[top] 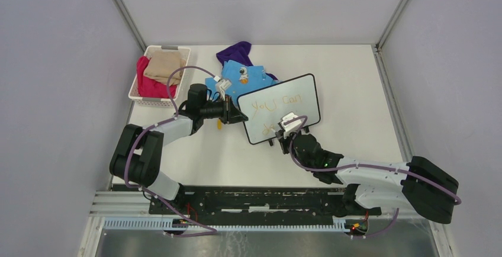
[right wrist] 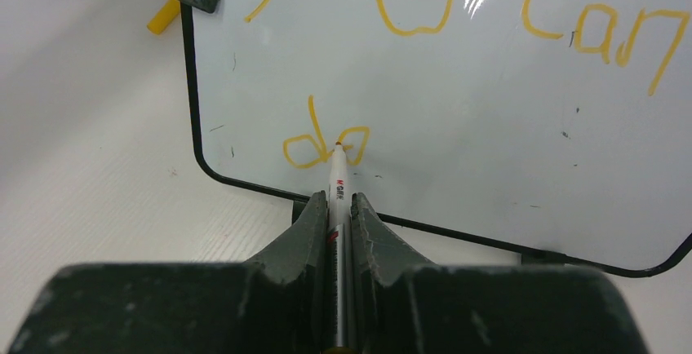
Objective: Write a sentence on the whiteboard
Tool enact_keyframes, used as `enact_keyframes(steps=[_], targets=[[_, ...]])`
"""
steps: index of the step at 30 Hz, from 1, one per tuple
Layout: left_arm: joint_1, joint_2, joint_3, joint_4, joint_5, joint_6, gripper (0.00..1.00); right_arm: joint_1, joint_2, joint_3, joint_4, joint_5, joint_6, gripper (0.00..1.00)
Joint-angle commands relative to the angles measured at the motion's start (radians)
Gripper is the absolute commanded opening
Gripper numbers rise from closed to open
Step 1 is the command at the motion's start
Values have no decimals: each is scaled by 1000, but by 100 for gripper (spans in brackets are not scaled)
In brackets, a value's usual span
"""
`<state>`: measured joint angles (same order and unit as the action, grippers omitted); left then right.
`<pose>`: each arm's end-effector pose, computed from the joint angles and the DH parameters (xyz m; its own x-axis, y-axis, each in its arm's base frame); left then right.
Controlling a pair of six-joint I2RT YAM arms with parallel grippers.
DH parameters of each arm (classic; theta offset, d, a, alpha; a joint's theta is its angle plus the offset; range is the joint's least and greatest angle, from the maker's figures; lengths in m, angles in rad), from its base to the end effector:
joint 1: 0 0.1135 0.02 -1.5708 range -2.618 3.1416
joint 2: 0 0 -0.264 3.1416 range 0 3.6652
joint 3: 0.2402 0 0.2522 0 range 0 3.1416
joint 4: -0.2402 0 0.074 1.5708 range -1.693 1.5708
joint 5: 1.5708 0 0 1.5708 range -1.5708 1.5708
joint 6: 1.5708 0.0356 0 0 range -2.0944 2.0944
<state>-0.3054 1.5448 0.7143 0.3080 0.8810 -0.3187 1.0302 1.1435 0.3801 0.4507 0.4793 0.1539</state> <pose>0.2840 -0.1183 0.1888 -0.7117 0.0153 -0.7023 0.6380 0.4325 -0.6371 0.1322 0.1883 0.1953 -0.2385 -0.1330 -0.9620 -0.5044 0.8635 0.0057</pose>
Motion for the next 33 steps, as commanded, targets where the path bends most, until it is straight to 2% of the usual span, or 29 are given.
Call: enact_keyframes(steps=[1, 13, 17, 22, 33], targets=[[-8, 28, 3, -92, -52, 54, 2, -7, -20, -25, -4, 7, 17, 0], [-9, 26, 2, -93, -54, 56, 2, -9, -171, -10, -58, 74, -10, 0], [-9, 25, 3, -93, -55, 56, 2, -47, -204, 5, -66, 96, -22, 0], [-9, 26, 2, -93, -55, 56, 2, -119, -197, 9, -42, 63, -12, 0], [-8, 28, 5, -96, -55, 58, 2, -126, -135, 38, 1, -1, -8, 0]])
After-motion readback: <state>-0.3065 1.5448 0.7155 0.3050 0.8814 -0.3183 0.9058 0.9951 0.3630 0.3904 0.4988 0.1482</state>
